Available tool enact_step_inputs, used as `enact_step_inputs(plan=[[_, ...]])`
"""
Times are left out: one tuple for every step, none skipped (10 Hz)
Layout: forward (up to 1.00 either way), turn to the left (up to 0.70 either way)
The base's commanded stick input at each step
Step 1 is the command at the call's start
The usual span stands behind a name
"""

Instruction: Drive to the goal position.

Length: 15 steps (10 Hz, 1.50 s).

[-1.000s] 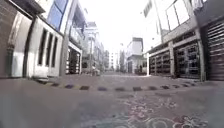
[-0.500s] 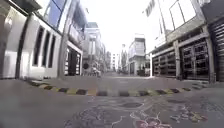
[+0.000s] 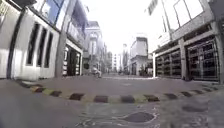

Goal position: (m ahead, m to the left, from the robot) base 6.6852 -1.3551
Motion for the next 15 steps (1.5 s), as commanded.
enact_step_inputs(plan=[[1.0,0.0],[1.0,0.0],[1.0,0.0],[1.0,0.0],[1.0,0.0],[1.0,0.0],[1.0,0.0],[1.0,0.0],[1.0,0.0],[1.0,0.0],[1.0,-0.27],[1.0,-0.39],[1.0,-0.4],[1.0,-0.26],[1.0,0.0]])
